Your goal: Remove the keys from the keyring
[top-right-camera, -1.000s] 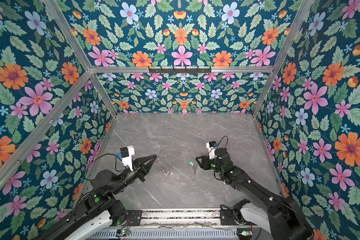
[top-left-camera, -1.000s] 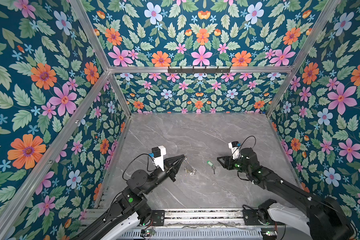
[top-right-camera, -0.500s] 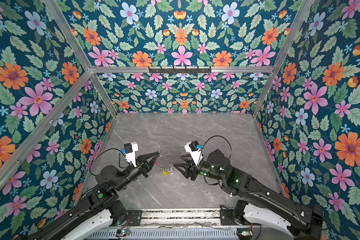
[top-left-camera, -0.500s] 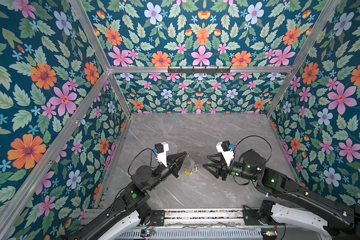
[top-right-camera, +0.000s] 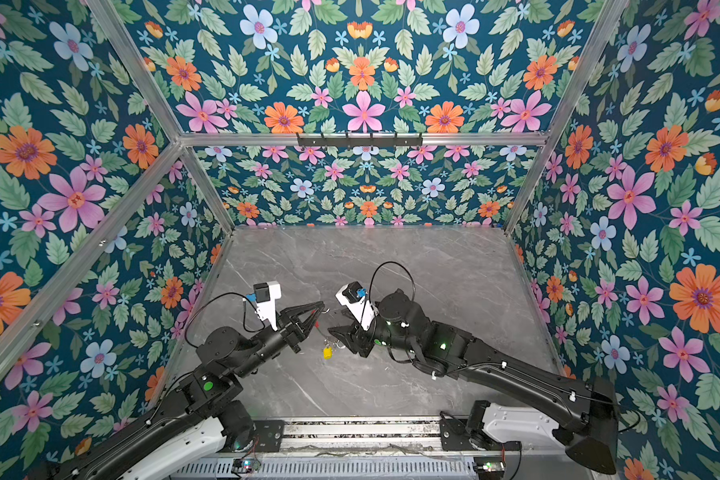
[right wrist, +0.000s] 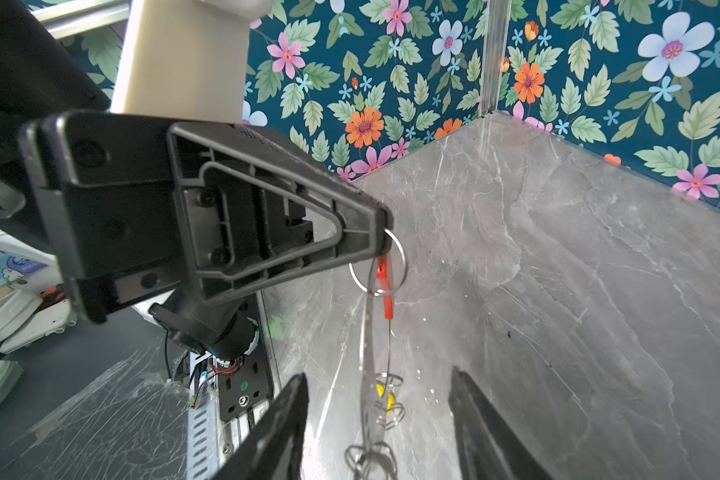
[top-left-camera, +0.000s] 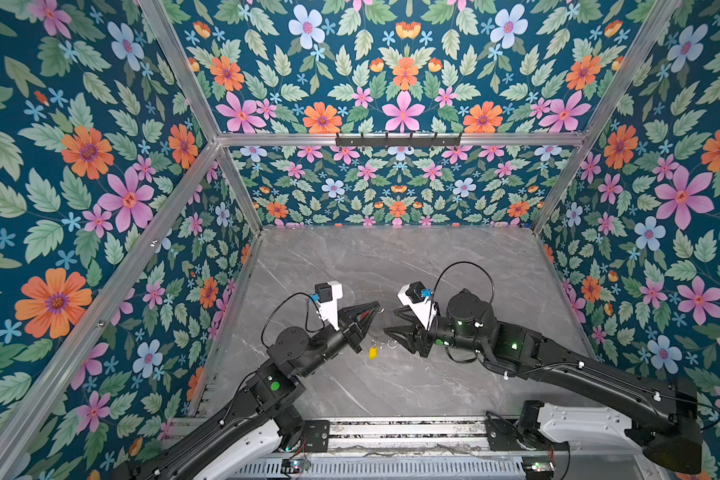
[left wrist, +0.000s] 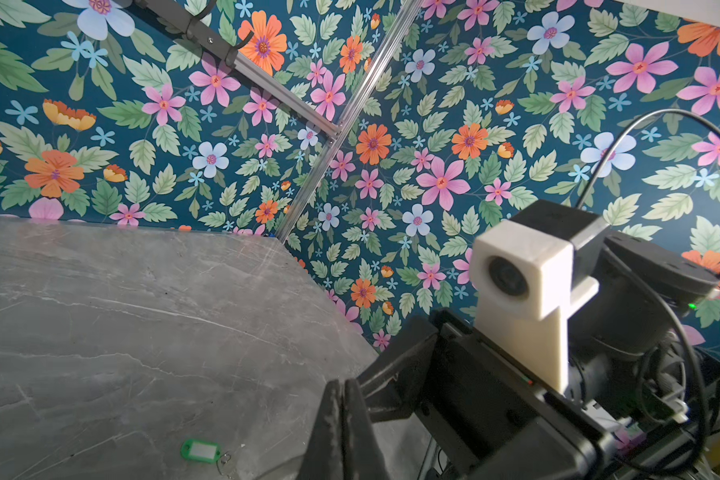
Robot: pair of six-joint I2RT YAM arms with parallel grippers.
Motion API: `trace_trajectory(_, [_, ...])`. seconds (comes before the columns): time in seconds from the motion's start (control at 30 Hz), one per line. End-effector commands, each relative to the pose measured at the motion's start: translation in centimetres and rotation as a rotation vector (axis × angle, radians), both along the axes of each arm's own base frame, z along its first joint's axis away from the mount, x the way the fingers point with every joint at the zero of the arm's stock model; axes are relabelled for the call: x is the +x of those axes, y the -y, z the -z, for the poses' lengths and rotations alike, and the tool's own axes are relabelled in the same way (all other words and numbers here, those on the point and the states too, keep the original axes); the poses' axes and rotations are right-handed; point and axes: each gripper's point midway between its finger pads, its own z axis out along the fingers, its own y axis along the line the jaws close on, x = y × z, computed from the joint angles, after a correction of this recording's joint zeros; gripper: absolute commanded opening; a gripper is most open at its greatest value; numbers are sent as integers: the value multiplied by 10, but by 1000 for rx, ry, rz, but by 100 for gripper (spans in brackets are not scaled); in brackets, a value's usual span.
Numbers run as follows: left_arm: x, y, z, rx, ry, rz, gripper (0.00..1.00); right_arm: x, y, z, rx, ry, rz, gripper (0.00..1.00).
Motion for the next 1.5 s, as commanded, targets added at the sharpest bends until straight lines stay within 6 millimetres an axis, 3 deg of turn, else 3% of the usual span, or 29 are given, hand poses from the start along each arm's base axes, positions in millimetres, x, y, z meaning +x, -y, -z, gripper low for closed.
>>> trace_trajectory(0.0, [-5,2,-17,-51,32,31,0,1,0,1,2,-11,-24,50])
trace_trajectory(0.47, [-7,20,-12,-27,7,110,0,4,7,-1,38,-58,-41,2])
trace_trajectory(0.57, [-6,20,-9,7,2,101,39,4,15,-4,50,-75,-52,0])
trace_trajectory(0.6, [-7,19,-6,21,1,101,47,2,18,-6,57,-83,-62,0])
trace_trajectory(0.8, [-17,12,7,102,41,111,63,-6,48,-21,120,-158,-154,0])
trace_trajectory(0.97, [-25,15,18,137,49,157,65,-15,63,-32,160,-182,-215,0])
trace_trajectory(1.23, [-38,28,19,137,64,270,64,-38,61,-42,188,-198,-363,0])
trace_trajectory(1.47, [-53,40,13,85,73,394,46,-30,57,-45,200,-202,-345,0])
